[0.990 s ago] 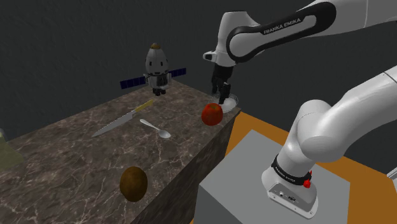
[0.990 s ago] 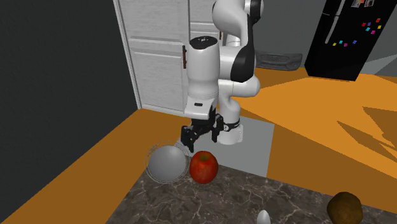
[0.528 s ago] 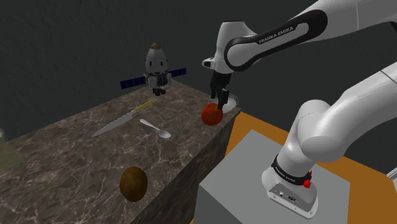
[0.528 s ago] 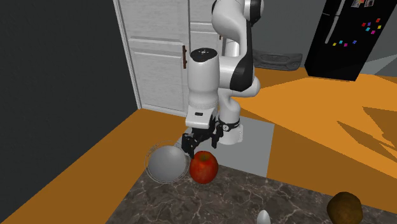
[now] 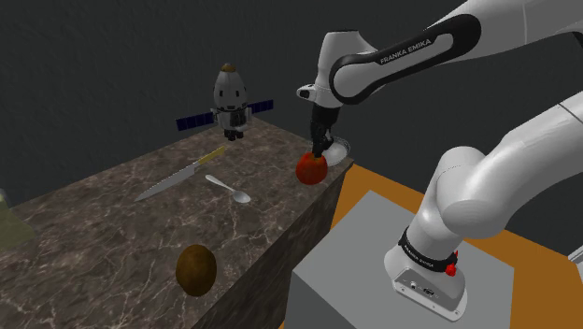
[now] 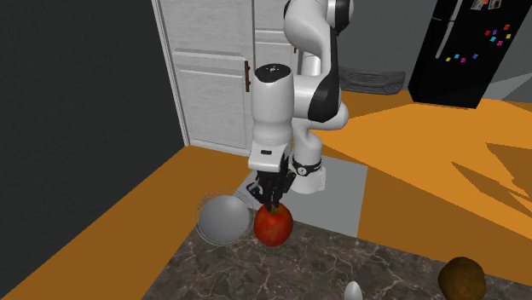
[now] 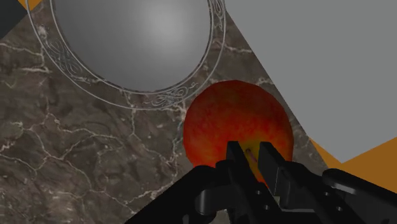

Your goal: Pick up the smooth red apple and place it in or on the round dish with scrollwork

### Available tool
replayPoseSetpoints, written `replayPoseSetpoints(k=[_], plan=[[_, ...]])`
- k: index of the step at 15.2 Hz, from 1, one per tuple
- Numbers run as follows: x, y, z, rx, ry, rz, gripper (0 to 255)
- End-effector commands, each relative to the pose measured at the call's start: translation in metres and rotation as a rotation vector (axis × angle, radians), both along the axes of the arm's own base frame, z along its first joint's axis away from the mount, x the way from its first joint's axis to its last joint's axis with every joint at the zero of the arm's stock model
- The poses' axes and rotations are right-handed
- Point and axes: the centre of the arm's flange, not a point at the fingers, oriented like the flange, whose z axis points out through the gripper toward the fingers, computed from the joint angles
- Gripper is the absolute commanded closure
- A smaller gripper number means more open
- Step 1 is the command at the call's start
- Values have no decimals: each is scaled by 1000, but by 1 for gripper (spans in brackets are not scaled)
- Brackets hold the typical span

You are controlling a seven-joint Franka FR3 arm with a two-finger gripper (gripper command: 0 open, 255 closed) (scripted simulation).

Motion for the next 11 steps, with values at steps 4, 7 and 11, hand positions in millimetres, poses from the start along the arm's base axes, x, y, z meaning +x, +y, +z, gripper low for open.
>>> replayPoseSetpoints(k=[4,7,11], plan=[[0,1,-1,0,4,1,255],[-1,0,-2,0,4,1,255],[-1,0,20,0,4,1,255]])
